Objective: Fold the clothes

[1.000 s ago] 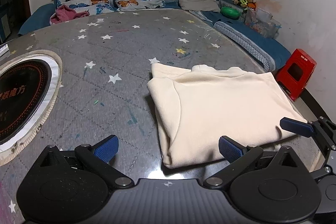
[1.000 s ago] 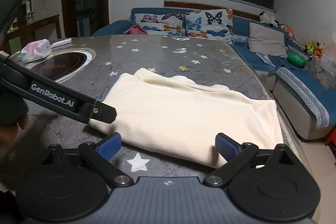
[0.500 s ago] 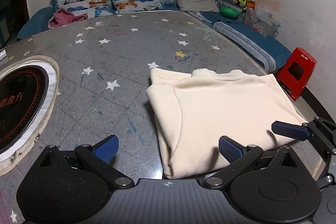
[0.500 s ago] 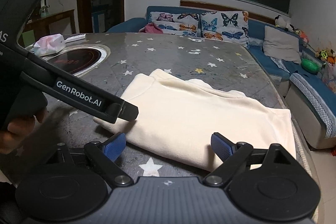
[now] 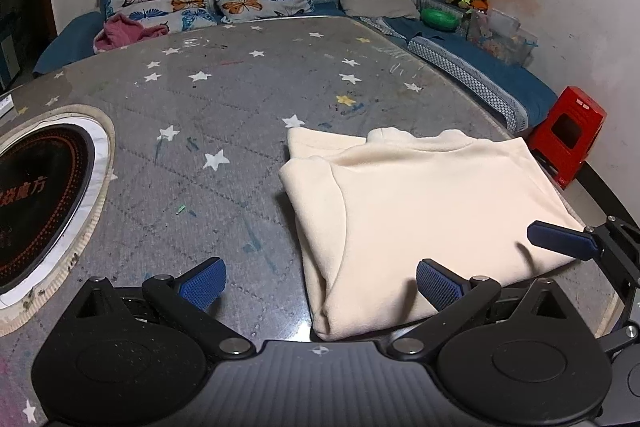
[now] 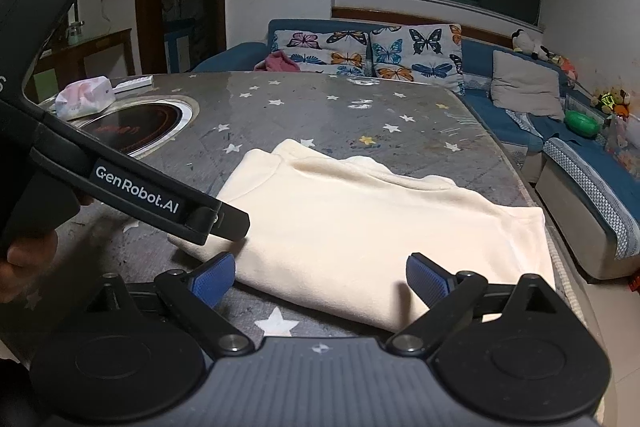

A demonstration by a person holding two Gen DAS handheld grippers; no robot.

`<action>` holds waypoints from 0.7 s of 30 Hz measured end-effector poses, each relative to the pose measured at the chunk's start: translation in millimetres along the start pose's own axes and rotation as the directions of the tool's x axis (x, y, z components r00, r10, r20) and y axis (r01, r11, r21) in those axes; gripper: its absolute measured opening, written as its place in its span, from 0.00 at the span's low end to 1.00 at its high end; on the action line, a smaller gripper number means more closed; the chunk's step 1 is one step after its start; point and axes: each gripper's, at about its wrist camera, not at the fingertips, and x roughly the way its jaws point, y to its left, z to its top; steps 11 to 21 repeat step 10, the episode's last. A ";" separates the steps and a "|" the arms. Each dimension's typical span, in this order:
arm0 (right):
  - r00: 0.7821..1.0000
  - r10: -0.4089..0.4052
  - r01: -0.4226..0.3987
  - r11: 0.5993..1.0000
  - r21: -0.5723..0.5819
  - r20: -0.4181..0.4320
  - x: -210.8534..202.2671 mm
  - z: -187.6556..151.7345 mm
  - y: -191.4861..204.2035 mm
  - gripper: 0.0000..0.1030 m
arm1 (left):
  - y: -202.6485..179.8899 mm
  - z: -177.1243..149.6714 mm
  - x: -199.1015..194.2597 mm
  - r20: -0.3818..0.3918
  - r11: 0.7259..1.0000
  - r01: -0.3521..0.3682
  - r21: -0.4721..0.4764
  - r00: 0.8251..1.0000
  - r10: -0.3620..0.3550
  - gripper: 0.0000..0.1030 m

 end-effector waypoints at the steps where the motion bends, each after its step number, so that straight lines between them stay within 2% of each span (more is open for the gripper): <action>1: 1.000 -0.001 0.001 1.000 0.002 0.001 -0.3 -0.3 -0.3 0.92 | 0.0 0.0 -0.2 0.000 1.000 -0.001 0.000 1.000 0.001 1.00; 21: 1.000 -0.011 0.011 1.000 0.014 0.007 -3.1 -2.0 -1.7 0.92 | -1.7 -0.8 -3.5 0.015 1.000 -0.011 0.004 1.000 0.011 1.00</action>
